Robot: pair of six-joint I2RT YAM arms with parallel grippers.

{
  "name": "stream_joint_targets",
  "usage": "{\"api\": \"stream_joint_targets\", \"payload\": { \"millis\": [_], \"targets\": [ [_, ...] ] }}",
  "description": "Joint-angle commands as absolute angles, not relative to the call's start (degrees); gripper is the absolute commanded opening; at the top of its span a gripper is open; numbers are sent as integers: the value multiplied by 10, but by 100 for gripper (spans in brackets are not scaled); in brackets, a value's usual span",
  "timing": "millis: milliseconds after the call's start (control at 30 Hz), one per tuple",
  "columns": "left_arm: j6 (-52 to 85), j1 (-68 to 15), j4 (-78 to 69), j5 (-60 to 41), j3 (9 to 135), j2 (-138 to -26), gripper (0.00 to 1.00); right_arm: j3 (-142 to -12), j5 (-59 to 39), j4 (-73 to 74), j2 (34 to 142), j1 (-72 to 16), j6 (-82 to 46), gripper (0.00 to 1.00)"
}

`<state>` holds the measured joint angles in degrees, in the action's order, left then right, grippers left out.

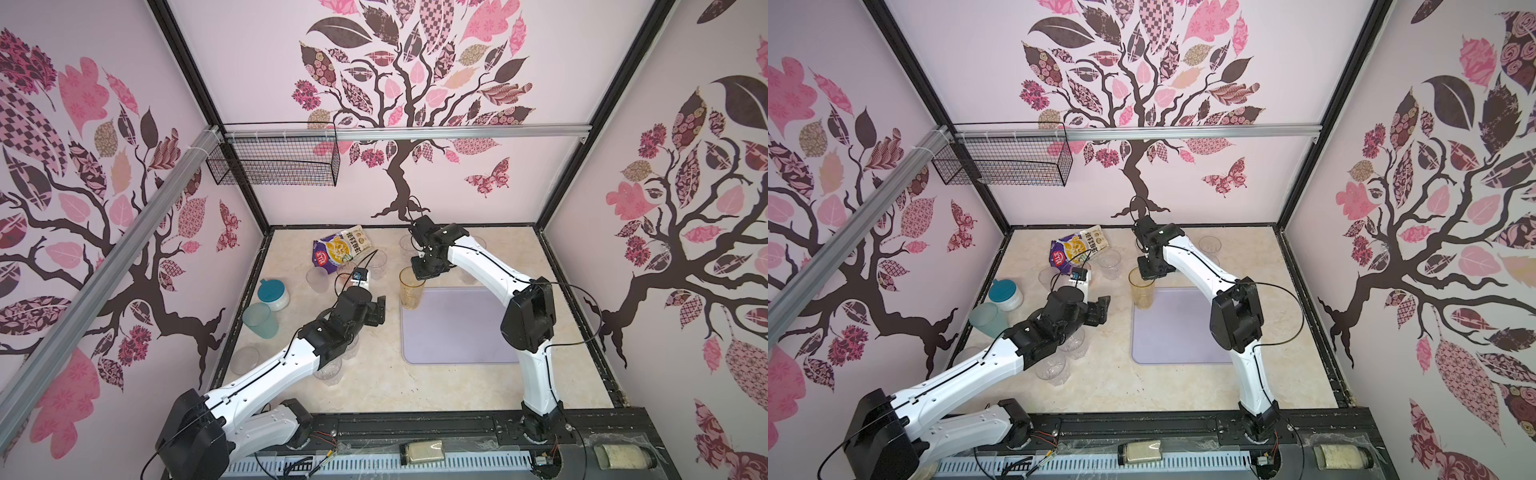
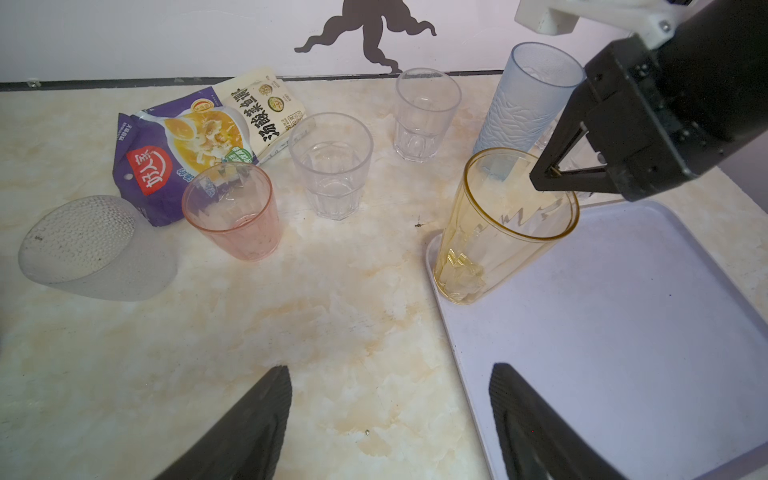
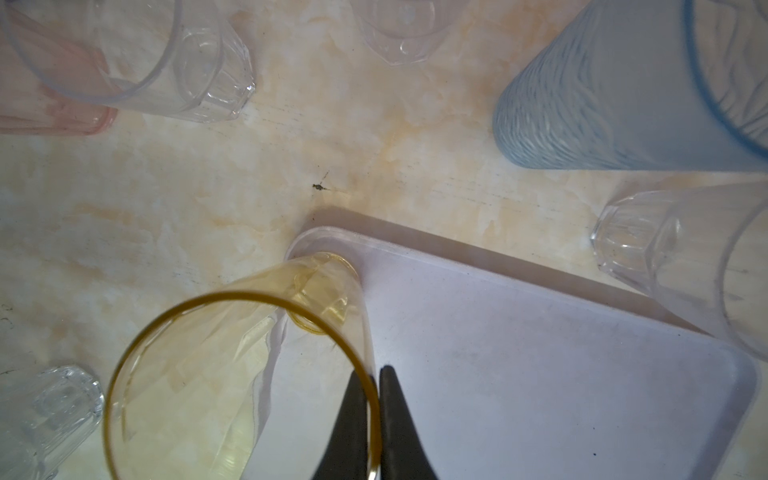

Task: Place the glasses into the tray
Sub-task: 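Carry the yellow glass onto the tray corner nearest the glasses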

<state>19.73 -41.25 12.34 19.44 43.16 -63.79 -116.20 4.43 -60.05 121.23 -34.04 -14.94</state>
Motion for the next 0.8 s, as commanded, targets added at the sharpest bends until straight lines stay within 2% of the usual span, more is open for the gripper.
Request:
{"api": "stream_joint_targets", "payload": {
  "millis": [0,233,500,767],
  "targets": [
    [194,-413,104,196,418,-636,79,-1178,48,-618,1233,-340,-143,0],
    [184,-413,88,174,414,-630,80,-1178,36,-618,1212,-340,-148,0],
    [183,-413,83,144,416,-638,81,-1153,39,-599,1201,-340,-156,18],
    [173,-413,77,138,414,-635,81,-1154,29,-578,1172,-340,-165,32]
  ]
}}
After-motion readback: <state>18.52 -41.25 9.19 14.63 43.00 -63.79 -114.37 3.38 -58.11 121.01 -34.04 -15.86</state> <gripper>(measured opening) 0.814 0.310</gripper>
